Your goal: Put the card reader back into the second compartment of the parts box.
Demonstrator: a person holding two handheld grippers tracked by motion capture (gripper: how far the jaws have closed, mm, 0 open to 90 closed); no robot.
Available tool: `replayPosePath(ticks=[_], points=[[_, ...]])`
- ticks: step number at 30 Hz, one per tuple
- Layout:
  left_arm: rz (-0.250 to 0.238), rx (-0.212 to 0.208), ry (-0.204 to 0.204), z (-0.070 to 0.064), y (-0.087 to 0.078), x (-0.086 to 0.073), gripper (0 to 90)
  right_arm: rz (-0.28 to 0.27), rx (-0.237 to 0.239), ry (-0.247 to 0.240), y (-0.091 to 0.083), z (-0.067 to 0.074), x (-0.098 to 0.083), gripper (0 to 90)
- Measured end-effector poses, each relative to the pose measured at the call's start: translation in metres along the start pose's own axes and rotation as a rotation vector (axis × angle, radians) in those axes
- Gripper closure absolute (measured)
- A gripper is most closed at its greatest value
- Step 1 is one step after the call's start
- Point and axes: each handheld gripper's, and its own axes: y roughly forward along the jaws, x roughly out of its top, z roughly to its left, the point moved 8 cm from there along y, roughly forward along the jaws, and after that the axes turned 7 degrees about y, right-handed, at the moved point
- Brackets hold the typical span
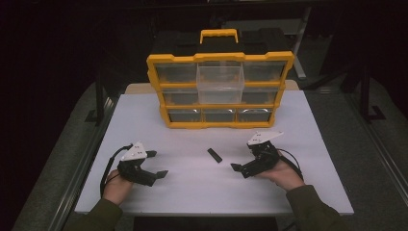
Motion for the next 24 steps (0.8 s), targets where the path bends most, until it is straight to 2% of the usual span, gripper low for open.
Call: replayPosePath(ticks=[24], points=[[0.004,0.012,-0.001,0.000,0.000,0.000,14.6,0.016,0.018,-0.020,0.014,0.005,0.018,0.0]])
